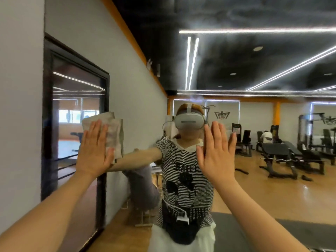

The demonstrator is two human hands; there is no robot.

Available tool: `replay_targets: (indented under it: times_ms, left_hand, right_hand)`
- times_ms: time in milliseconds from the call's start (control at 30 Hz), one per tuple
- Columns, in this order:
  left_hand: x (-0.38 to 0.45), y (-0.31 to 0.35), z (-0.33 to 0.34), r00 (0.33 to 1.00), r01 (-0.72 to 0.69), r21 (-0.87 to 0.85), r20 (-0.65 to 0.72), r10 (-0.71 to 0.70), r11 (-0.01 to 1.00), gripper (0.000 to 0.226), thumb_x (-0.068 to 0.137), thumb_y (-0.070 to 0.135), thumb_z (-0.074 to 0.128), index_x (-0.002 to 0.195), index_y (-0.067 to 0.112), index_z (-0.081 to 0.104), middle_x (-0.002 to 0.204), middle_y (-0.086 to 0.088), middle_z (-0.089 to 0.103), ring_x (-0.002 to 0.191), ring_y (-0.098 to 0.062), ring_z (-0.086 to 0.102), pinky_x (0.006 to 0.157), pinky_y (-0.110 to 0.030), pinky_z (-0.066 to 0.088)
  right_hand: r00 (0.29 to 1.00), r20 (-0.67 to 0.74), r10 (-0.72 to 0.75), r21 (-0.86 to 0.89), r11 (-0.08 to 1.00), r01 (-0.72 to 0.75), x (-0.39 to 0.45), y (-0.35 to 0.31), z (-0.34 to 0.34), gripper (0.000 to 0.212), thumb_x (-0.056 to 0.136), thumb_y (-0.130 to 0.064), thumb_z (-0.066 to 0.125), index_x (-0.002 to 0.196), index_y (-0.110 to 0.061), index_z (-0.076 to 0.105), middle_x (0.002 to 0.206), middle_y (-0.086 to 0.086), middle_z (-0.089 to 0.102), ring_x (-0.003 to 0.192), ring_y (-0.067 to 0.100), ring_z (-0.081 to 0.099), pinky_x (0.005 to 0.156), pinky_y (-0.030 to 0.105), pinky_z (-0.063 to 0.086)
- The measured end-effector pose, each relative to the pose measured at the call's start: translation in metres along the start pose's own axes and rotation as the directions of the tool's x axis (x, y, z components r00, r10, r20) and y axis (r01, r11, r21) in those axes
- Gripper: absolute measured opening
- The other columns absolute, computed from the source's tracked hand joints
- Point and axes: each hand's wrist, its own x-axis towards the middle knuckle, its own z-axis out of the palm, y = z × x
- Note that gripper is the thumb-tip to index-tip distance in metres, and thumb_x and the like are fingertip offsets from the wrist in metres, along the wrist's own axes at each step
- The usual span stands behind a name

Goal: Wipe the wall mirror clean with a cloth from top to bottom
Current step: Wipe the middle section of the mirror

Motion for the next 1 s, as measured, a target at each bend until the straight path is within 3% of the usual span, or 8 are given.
replay_targets:
  times_ms: [133,233,400,500,767,1000]
  left_hand:
    - [-0.001,0.003,-0.001,0.999,0.046,-0.011,0.026,-0.046,0.999,0.073,0.089,0.035,0.029,0.150,-0.002,0.016,0.157,-0.025,0.016,0.149,-0.018,-0.004,0.120,-0.028,-0.010]
    - [-0.002,0.019,0.003,0.979,0.203,-0.082,-0.014,-0.205,0.976,0.071,0.093,0.037,0.024,0.152,0.000,0.013,0.159,-0.021,0.013,0.148,-0.028,0.008,0.118,-0.024,-0.012]
    - [0.004,0.062,0.011,0.847,0.497,-0.185,-0.108,-0.520,0.848,0.070,0.096,0.044,0.010,0.153,0.004,0.009,0.161,-0.016,0.009,0.149,-0.028,0.005,0.116,-0.024,-0.015]
    - [0.008,0.082,0.011,0.800,0.569,-0.202,-0.090,-0.593,0.797,0.071,0.094,0.043,0.011,0.153,0.003,0.008,0.161,-0.017,0.008,0.149,-0.030,0.005,0.119,-0.038,-0.003]
    - [0.010,0.145,0.006,0.811,0.569,-0.223,-0.010,-0.586,0.792,0.072,0.093,0.046,0.006,0.153,0.006,0.002,0.162,-0.014,0.003,0.149,-0.028,-0.001,0.119,-0.044,-0.002]
    - [-0.001,0.132,0.010,0.924,0.381,-0.164,0.031,-0.381,0.910,0.070,0.095,0.046,0.013,0.151,0.008,-0.005,0.161,-0.013,-0.001,0.148,-0.024,-0.004,0.120,-0.043,0.001]
  right_hand:
    - [1.000,-0.018,-0.013,0.011,1.000,0.014,-0.001,0.000,0.003,0.062,0.097,-0.041,0.030,0.149,-0.008,0.025,0.155,0.020,0.029,0.145,0.032,0.018,0.118,0.051,-0.001]
    - [1.000,-0.024,-0.015,0.014,1.000,0.015,-0.002,0.000,0.004,0.063,0.097,-0.041,0.030,0.150,-0.008,0.021,0.156,0.020,0.026,0.146,0.031,0.017,0.118,0.051,-0.003]
    - [1.000,-0.008,-0.004,0.035,0.999,0.004,-0.003,0.001,0.005,0.064,0.097,-0.042,0.029,0.151,-0.008,0.018,0.157,0.019,0.024,0.146,0.031,0.017,0.118,0.055,0.004]
    - [1.000,-0.010,-0.005,0.039,0.999,0.005,-0.004,0.000,0.006,0.063,0.097,-0.041,0.028,0.150,-0.008,0.021,0.157,0.019,0.024,0.146,0.031,0.016,0.116,0.056,0.007]
    - [1.000,-0.006,0.000,0.051,0.999,0.000,-0.005,-0.001,0.006,0.063,0.096,-0.041,0.030,0.150,-0.010,0.019,0.156,0.019,0.027,0.146,0.030,0.016,0.116,0.055,0.007]
    - [1.000,-0.006,0.000,0.051,0.999,0.001,-0.004,0.001,0.005,0.062,0.096,-0.041,0.030,0.149,-0.010,0.022,0.154,0.018,0.031,0.145,0.030,0.018,0.114,0.057,0.012]
